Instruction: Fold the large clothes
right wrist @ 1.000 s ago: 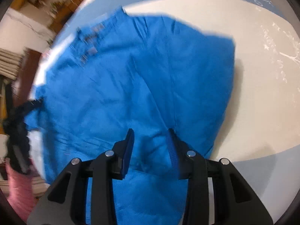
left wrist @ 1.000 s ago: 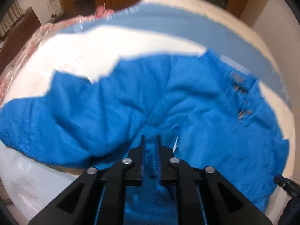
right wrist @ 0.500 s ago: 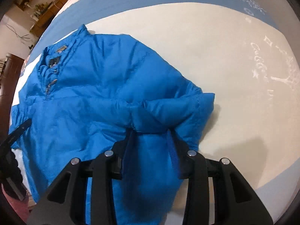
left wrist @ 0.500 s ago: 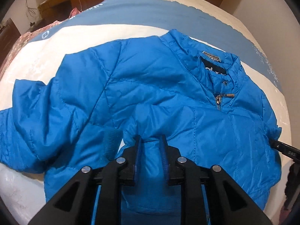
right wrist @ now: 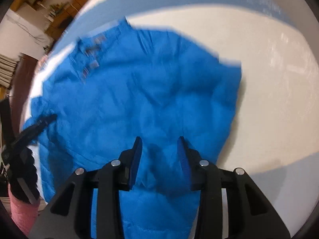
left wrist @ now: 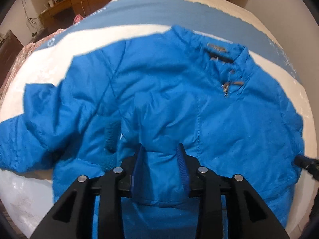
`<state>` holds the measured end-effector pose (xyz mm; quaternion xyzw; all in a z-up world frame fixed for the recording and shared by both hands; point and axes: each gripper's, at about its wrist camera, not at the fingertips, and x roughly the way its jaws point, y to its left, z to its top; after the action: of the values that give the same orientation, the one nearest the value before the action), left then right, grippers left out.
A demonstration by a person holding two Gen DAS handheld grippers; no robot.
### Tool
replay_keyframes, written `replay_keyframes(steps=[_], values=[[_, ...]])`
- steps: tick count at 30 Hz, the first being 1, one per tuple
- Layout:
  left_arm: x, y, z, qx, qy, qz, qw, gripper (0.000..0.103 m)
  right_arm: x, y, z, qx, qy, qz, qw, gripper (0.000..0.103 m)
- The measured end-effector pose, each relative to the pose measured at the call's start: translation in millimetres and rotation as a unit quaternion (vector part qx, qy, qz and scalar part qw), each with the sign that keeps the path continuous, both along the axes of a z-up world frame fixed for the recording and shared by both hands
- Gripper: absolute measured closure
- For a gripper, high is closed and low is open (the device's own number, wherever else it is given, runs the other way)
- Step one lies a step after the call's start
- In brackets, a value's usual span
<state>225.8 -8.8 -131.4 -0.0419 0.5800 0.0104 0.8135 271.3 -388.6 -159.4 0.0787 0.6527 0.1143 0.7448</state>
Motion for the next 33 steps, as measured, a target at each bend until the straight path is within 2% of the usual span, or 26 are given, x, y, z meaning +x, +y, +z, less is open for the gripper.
replay_keyframes(steps=[1,4,6,8,10,13,16,18,19,21,22,25,26,30,33], values=[[0,-1,-2,0.003,-0.004,-0.003,1.0,0.067,0,2,-9,0.004,-0.003,0.001,1.0,0.067],[1,-3,-3,0.008,-0.003,-0.001,1.0,0.067,-1,8,-9,-0.008,-0.006,0.0,1.0,0.067],[2,1,-2,-0.004,-0.001,0.003,1.0,0.067,0,13,-8,-0.016,-0.001,0.001,1.0,0.067],[0,12,5,-0.031,-0.001,0.01,0.9995,0.068,1,16,-1,-0.017,0.003,-0.007,1.0,0.068],[-9,32,22,-0.045,-0.01,0.03,0.9985,0.068,-7,13,23,-0.015,-0.025,-0.008,1.0,0.066],[-32,84,47,-0.05,-0.033,0.071,0.9957,0.06,-18,12,47,-0.015,-0.041,-0.005,0.999,0.061],[-64,165,59,-0.033,-0.039,0.152,0.987,0.059,-25,12,55,-0.021,-0.044,0.0,0.999,0.061],[-89,224,60,-0.022,-0.035,0.214,0.9759,0.055,-24,16,51,-0.024,-0.039,0.0,0.999,0.061],[-105,261,58,-0.013,-0.032,0.255,0.9663,0.055,-26,18,48,-0.028,-0.036,-0.001,0.999,0.061],[-137,325,53,0.003,-0.022,0.331,0.9432,0.055,-26,21,45,-0.033,-0.031,-0.001,0.999,0.061],[-158,360,49,0.002,-0.024,0.374,0.9272,0.055,-27,22,41,-0.036,-0.027,0.0,0.999,0.061],[-189,421,37,-0.019,-0.021,0.441,0.8972,0.054,-30,23,36,-0.045,-0.018,0.0,0.999,0.061],[-195,438,31,-0.034,-0.018,0.452,0.8911,0.054,-30,25,34,-0.049,-0.016,0.0,0.999,0.061],[-199,475,19,-0.089,-0.033,0.465,0.88,0.046,-32,31,38,-0.057,-0.018,-0.002,0.998,0.061],[-192,495,9,-0.134,-0.053,0.483,0.8634,0.041,-34,31,44,-0.065,-0.022,-0.006,0.998,0.061]])
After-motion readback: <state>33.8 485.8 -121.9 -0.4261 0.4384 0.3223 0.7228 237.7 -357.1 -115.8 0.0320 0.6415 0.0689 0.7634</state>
